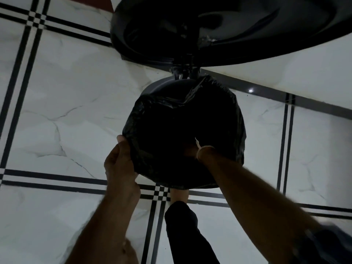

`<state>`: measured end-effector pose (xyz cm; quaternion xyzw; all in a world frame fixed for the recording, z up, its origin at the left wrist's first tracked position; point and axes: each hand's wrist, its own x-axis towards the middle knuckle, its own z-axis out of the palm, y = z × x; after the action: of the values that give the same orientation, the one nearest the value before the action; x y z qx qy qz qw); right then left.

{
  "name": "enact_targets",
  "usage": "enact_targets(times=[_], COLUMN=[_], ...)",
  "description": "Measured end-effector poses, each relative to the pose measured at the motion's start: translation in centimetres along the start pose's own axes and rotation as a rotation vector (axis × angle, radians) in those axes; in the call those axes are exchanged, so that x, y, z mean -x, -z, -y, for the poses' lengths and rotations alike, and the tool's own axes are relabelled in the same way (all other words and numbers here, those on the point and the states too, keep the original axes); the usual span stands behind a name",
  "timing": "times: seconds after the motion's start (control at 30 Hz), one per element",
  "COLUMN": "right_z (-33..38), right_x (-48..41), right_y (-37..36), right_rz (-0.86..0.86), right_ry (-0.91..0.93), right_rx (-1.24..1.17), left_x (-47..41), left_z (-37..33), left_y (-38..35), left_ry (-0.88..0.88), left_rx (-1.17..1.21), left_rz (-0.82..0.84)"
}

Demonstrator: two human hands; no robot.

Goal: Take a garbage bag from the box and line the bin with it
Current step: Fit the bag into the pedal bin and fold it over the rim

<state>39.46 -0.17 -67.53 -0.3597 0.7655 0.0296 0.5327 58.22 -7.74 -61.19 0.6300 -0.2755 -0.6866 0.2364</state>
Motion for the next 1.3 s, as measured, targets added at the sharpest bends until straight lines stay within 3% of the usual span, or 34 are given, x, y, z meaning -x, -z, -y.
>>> enact_targets(times=[0.07,0.2,0.27,0.33,0.4,0.5,0.6,0.73,0.9,1.0,1.17,1.3], right_z=[1.4,2.8,2.2,1.3,0.1,-1.3,-2.5,-3.1,-2.9,-3.6,-5.5,-6.1], right_x=[2.0,7.9,9.1,8.7,7.8,6.6,5.8,5.2,3.3,2.2,2.7,5.9], right_y=[0.5,2.4,3.7,5.2,6.4,7.9,9.4,10.0,11.9,12.6,10.7,8.0], right_rz=[-0.229,-0.871,-1.104,-1.22,-1.176,-0.965,-0.858,-0.801,-0.712,-0.701,-0.822,-0.909], right_ry=[0.094,0.4,0.337,0.152,0.027,0.117,0.092,0.086,-0.024,-0.136,-0.201,-0.219], right_rx=[0.018,0.012,0.057,0.089,-0.001,-0.588,-1.002,-1.106,-1.304,-1.254,-0.998,-0.968], left_x=[-0.4,-1.3,-1.5,-1.5,-1.8,-3.2,-5.0,-6.9,-9.4,-11.5,-9.8,-5.6], left_z=[-0.8,-2.1,-2.7,-3.5,-4.3,-5.9,-6.8,-7.1,-8.5,-8.9,-6.8,-5.8], left_y=[0.2,0.6,0.3,-0.4,-1.1,-2.3,-3.0,-2.6,-4.5,-4.4,-2.9,-1.2], left_ry=[0.03,0.038,0.0,-0.063,-0.201,-0.396,-0.56,-0.502,-0.019,0.146,0.104,0.028], left_rx=[-0.004,-0.053,-0.106,-0.166,-0.244,-0.513,-0.7,-0.663,-0.299,-0.288,-0.526,-0.389], left_rz=[-0.031,-0.04,-0.057,-0.084,-0.026,0.144,0.071,0.044,0.064,0.141,0.248,0.12])
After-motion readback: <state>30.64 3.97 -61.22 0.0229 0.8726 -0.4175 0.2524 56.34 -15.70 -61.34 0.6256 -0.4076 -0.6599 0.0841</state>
